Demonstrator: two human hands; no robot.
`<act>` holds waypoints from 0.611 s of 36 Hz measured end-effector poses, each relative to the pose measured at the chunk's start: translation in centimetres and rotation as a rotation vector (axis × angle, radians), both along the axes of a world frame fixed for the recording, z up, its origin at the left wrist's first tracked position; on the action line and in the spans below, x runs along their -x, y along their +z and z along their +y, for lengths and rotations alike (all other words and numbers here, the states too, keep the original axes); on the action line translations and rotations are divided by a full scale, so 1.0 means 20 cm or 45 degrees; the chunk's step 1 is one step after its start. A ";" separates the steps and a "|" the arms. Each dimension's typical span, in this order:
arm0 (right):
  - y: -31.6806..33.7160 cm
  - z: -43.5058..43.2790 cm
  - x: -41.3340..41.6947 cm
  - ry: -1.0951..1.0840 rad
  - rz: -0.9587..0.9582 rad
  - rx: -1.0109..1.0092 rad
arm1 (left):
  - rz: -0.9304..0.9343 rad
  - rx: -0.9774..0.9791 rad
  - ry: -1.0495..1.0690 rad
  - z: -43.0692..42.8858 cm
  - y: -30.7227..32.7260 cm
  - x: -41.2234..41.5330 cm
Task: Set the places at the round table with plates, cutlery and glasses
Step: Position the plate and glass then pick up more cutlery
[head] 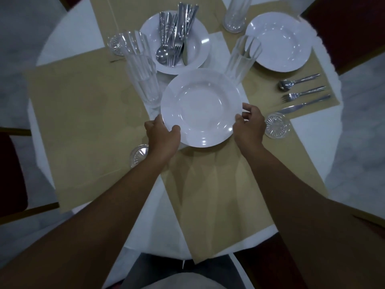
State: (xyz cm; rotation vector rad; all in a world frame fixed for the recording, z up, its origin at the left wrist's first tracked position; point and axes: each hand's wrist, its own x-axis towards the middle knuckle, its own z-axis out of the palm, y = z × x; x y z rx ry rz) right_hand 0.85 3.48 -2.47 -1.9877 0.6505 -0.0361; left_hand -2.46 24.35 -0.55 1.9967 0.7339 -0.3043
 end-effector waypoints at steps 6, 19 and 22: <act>0.03 -0.08 0.13 -0.046 -0.068 -0.062 | -0.075 0.093 0.084 -0.05 0.02 0.08; -0.02 -0.31 0.79 -0.124 -0.084 -0.105 | -0.084 -0.053 -0.216 -0.15 -0.06 0.58; -0.03 -0.36 0.91 -0.150 -0.057 -0.088 | -0.048 -0.072 -0.278 -0.17 -0.08 0.65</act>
